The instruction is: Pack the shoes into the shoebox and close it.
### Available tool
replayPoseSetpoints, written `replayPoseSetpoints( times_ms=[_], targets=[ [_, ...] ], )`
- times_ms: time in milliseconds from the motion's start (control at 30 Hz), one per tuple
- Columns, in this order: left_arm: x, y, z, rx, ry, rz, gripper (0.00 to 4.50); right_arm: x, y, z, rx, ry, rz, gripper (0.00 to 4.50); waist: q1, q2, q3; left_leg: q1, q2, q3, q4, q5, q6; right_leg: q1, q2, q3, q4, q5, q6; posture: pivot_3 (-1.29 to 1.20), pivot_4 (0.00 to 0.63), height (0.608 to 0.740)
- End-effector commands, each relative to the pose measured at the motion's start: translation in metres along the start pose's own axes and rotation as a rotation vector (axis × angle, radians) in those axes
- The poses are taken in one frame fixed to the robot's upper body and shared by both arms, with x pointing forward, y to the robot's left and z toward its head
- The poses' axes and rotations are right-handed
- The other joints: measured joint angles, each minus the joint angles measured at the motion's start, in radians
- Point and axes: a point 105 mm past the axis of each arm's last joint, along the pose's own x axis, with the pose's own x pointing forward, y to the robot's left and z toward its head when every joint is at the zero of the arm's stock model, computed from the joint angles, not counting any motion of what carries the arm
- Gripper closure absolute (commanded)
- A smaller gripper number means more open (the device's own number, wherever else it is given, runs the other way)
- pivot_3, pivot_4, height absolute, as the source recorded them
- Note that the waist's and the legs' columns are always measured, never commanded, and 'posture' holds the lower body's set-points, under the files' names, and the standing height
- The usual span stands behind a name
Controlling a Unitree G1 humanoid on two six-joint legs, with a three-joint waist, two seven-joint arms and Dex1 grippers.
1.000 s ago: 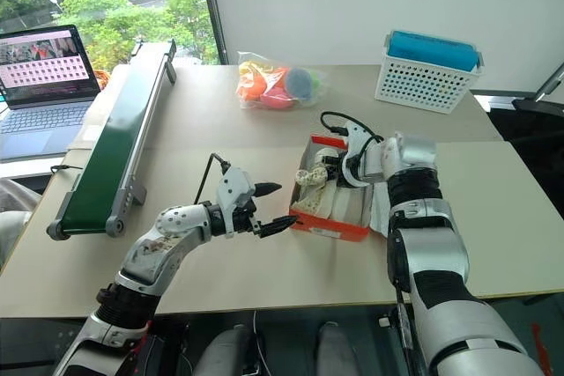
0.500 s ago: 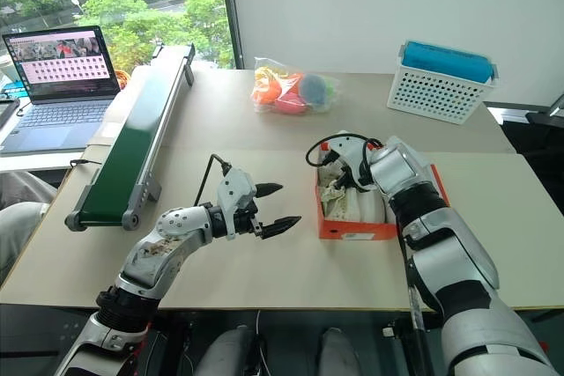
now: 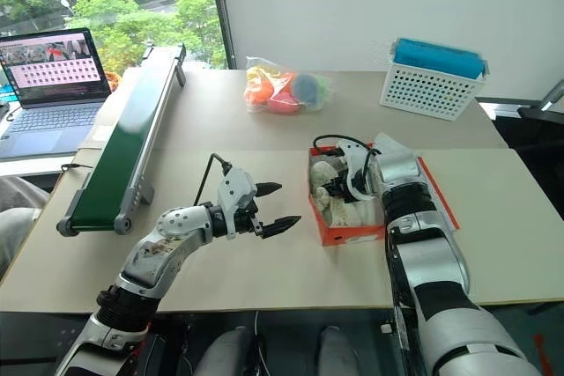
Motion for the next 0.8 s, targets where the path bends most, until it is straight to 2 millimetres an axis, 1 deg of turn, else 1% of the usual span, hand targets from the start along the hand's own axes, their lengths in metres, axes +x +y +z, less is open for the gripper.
replayPoseSetpoints(
  times_ms=[33, 100, 133, 267, 433, 667, 800],
  targets=[
    [0.001, -0.002, 0.010, 0.036, -0.028, -0.011, 0.00, -0.016, -0.005, 0.008, 0.055, -0.020, -0.020, 0.77, 0.001, 0.001, 0.000, 0.000, 0.000, 0.000, 0.000, 0.000, 0.001, 0.000, 0.000, 0.000, 0.000, 0.000, 0.000, 0.00, 0.150, 0.705],
    [0.002, -0.001, 0.010, 0.035, -0.026, -0.013, 0.00, -0.033, -0.004, 0.023, 0.044, -0.076, -0.023, 0.77, 0.002, 0.002, 0.001, -0.002, 0.000, 0.000, 0.000, -0.001, 0.001, -0.001, 0.000, 0.000, 0.000, 0.000, 0.000, 0.00, 0.150, 0.705],
    [0.002, -0.001, 0.010, 0.035, -0.025, -0.015, 0.00, -0.039, -0.005, 0.027, 0.038, -0.095, -0.029, 0.77, 0.003, 0.003, 0.002, -0.004, -0.001, 0.000, 0.001, -0.001, 0.001, -0.002, 0.000, 0.000, 0.000, 0.000, 0.000, 0.00, 0.150, 0.705],
    [0.004, -0.001, 0.011, 0.038, -0.025, -0.030, 0.00, -0.057, -0.008, 0.031, 0.034, -0.143, -0.060, 0.77, 0.000, 0.003, 0.002, -0.006, -0.001, 0.000, 0.001, 0.000, 0.000, -0.005, 0.000, 0.000, 0.000, 0.000, 0.000, 0.00, 0.150, 0.705],
    [0.005, 0.000, 0.012, 0.043, -0.022, -0.041, 0.00, -0.065, -0.008, 0.028, 0.059, -0.169, -0.063, 0.77, -0.003, 0.003, 0.002, -0.005, 0.000, 0.000, 0.001, -0.001, 0.002, -0.004, 0.000, 0.000, 0.000, 0.000, 0.000, 0.00, 0.150, 0.705],
    [0.007, 0.002, 0.013, 0.048, -0.023, -0.047, 0.00, -0.066, -0.004, 0.019, 0.085, -0.168, -0.055, 0.77, -0.003, 0.003, 0.002, -0.006, 0.000, 0.000, 0.001, -0.001, 0.002, -0.004, 0.001, 0.000, 0.000, 0.000, 0.000, 0.00, 0.150, 0.705],
    [0.007, 0.002, 0.012, 0.048, -0.022, -0.049, 0.00, -0.076, -0.001, 0.028, 0.029, -0.233, -0.074, 0.77, -0.003, 0.003, 0.002, -0.006, 0.000, 0.000, 0.001, -0.001, 0.002, -0.004, 0.001, 0.000, 0.000, 0.000, 0.000, 0.00, 0.150, 0.705]
  ],
)
